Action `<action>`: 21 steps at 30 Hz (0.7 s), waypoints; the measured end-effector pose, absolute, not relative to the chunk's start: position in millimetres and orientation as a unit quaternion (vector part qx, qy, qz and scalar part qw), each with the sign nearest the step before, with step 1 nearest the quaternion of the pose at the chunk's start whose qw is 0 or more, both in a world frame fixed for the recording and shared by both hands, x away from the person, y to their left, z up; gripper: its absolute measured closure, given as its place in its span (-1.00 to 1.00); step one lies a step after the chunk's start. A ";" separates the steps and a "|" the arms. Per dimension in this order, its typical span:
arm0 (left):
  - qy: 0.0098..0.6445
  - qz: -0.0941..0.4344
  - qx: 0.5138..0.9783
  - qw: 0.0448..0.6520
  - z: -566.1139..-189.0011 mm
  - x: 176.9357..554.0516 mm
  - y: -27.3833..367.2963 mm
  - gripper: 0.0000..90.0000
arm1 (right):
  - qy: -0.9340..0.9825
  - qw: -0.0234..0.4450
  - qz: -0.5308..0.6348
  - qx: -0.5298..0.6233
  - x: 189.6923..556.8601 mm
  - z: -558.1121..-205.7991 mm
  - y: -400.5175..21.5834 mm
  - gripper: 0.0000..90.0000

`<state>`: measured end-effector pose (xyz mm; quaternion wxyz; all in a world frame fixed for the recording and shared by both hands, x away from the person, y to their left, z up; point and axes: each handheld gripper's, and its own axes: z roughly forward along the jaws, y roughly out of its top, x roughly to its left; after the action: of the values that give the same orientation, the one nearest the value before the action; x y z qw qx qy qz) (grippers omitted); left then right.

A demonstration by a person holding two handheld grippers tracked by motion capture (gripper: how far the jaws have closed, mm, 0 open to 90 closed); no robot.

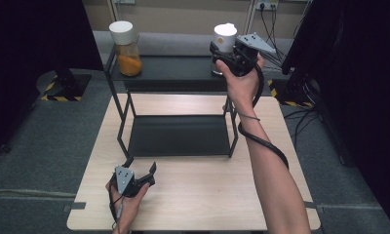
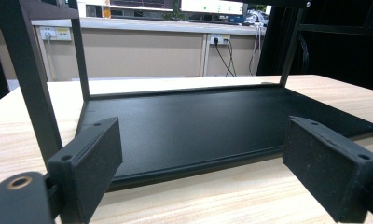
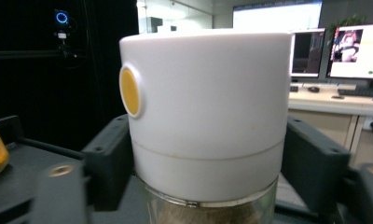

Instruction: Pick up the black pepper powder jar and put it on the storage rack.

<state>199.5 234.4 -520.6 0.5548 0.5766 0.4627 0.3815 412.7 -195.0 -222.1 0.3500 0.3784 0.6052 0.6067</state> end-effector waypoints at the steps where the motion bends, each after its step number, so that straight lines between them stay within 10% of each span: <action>1: 0.463 0.381 0.577 0.555 -520.4 199.6 234.5 -0.75 | 0.607 0.347 0.606 0.380 412.7 -220.7 -195.3 -0.62; 21: 0.461 0.384 0.578 0.553 -520.6 199.3 233.1 -0.75 | 0.607 0.360 0.614 0.352 386.1 -226.1 -211.2 -0.88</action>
<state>199.3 233.1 -520.6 0.5530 0.5778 0.4610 0.3844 386.1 -211.2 -226.1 0.3602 0.3518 0.6075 0.6144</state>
